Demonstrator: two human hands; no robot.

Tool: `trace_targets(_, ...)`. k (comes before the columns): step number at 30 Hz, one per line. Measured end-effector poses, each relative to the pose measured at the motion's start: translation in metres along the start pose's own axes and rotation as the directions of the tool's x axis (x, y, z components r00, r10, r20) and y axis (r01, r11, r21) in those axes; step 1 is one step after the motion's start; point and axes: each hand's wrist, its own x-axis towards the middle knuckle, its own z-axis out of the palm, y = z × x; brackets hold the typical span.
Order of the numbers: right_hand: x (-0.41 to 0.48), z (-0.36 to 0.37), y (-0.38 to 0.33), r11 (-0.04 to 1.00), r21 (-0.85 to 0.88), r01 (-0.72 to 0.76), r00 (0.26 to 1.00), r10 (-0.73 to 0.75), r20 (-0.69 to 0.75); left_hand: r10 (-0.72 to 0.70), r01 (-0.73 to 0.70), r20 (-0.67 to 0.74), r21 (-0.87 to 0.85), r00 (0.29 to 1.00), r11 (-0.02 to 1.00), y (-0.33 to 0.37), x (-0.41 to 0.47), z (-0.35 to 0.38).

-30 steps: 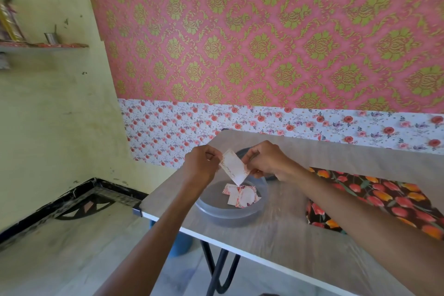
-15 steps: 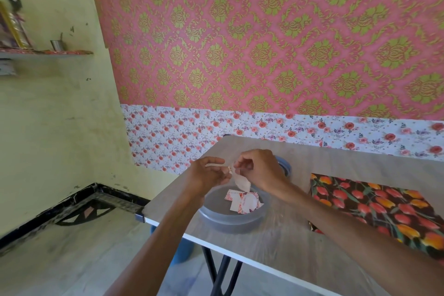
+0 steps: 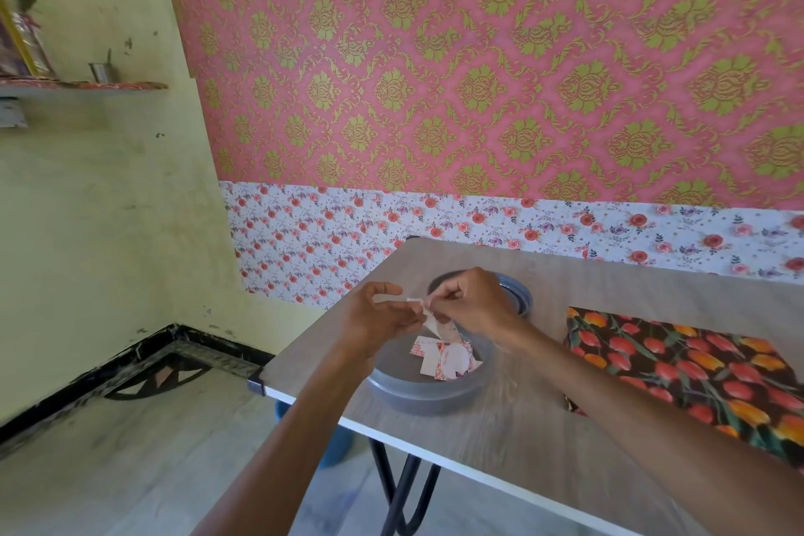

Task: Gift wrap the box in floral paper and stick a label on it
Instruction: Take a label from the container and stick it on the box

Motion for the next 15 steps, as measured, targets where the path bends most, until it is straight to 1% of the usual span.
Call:
trace_targets(3,0.006,0.001,0.008,0.998,-0.044,-0.052,0.996,0.048,-0.072,0.001,0.0,-0.016,0.058,1.0,0.998,-0.003,0.002,-0.001)
trace_targets(7,0.014,-0.003,0.021,0.989,-0.077,-0.126,0.985,0.116,-0.125,0.007,0.011,-0.078,0.237,0.997,0.971,-0.005,0.004,-0.003)
trace_targets(10,0.017,-0.002,0.025,0.983,-0.087,-0.164,0.975,0.148,-0.166,0.035,-0.01,-0.076,0.315,0.997,0.949,-0.006,0.005,-0.003)
trace_targets(12,0.02,-0.006,0.027,0.976,-0.031,-0.216,0.952,0.203,-0.228,0.042,-0.017,-0.07,0.326,0.997,0.945,-0.005,0.003,-0.002)
trace_targets(15,0.022,-0.018,0.029,0.957,0.066,-0.282,0.896,0.287,-0.34,0.081,-0.062,-0.046,0.327,0.996,0.943,-0.002,0.001,0.0)
